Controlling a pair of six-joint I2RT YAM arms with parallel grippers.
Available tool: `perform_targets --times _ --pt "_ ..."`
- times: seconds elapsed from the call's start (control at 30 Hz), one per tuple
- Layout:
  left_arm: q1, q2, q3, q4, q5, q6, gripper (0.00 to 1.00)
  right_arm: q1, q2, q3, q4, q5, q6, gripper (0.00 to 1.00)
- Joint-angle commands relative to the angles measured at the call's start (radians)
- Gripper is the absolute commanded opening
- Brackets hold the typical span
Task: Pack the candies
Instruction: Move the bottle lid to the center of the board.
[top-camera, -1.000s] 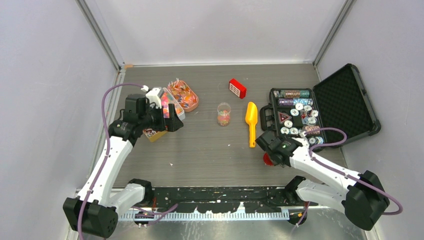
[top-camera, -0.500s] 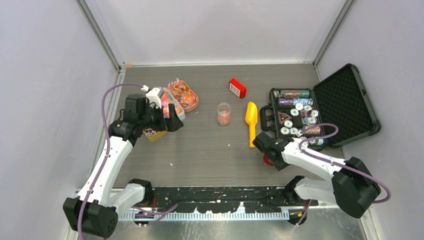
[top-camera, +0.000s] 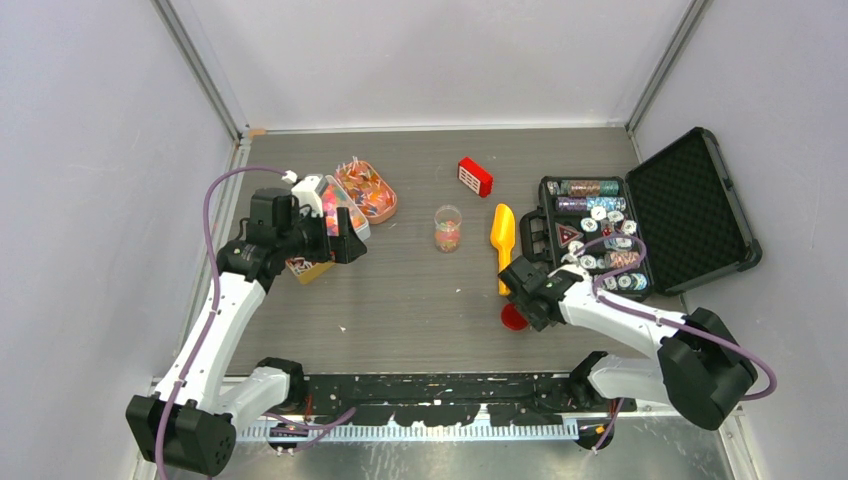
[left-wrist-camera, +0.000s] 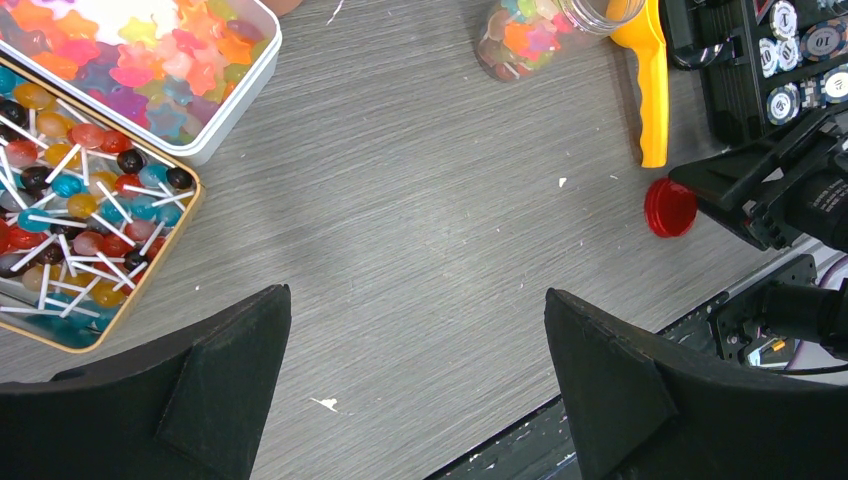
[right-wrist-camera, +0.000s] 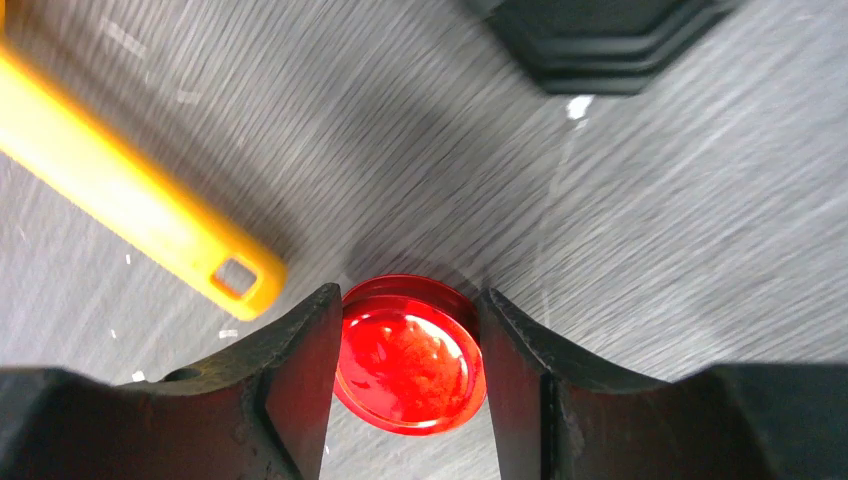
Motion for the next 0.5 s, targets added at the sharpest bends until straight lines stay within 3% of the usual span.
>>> perform_targets --times 0.0,0.17,0.33,0.47 --pt "0.000 -0.006 0.005 0.014 0.004 0.023 1.00 0.032 0.050 0.056 0.068 -0.133 -0.165 0.55" --pt "-0.001 -0.009 0.004 0.014 -0.002 0.024 1.00 0.090 0.115 0.101 0.091 -0.174 -0.287 0.57" --pt "0.000 -0.007 0.004 0.012 -0.006 0.026 1.00 0.115 0.131 0.119 0.099 -0.192 -0.386 0.70" --pt "0.000 -0.003 0.005 0.011 -0.006 0.026 1.00 0.117 0.117 0.129 0.082 -0.191 -0.466 0.72"
